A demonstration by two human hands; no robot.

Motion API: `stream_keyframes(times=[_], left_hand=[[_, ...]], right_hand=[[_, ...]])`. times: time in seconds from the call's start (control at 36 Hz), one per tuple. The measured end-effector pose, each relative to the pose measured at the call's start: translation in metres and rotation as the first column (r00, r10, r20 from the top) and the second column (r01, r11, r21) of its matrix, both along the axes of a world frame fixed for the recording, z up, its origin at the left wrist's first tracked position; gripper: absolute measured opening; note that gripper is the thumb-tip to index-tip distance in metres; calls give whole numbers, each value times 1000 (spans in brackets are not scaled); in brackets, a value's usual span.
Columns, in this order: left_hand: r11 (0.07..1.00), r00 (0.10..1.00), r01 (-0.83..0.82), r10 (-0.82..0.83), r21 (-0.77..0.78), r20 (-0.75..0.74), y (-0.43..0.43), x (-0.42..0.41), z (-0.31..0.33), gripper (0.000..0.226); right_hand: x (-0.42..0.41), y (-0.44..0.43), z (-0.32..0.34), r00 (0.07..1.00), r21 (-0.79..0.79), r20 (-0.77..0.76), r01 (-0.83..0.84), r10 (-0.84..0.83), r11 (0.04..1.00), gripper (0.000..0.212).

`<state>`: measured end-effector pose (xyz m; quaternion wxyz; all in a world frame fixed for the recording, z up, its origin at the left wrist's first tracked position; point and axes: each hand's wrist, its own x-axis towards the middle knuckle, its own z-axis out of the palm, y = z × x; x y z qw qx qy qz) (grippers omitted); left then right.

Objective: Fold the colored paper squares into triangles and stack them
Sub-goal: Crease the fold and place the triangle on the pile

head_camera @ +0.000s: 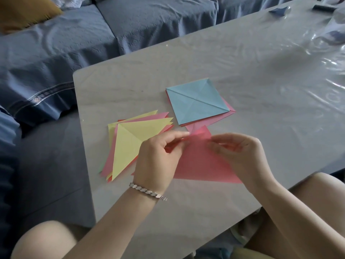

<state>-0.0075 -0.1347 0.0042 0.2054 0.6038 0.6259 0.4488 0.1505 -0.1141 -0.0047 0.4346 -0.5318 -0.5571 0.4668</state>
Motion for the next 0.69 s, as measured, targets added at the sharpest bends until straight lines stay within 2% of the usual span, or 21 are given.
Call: stream_keyframes(times=[0.08, 0.22, 0.69], left_hand=[[1000, 1000, 5, -5, 16, -9, -1, 0, 0, 16], [1000, 1000, 13, -12, 19, -23, -3, 0, 1, 19], [999, 999, 18, -19, -34, -31, -4, 1, 10, 16]], right_hand=[[-3, -1, 0, 999, 4, -25, 20, -20, 1000, 23], [-4, -3, 3, 993, -77, -112, 31, -39, 997, 16], [0, -5, 6, 993, -58, -117, 24, -31, 998, 18]])
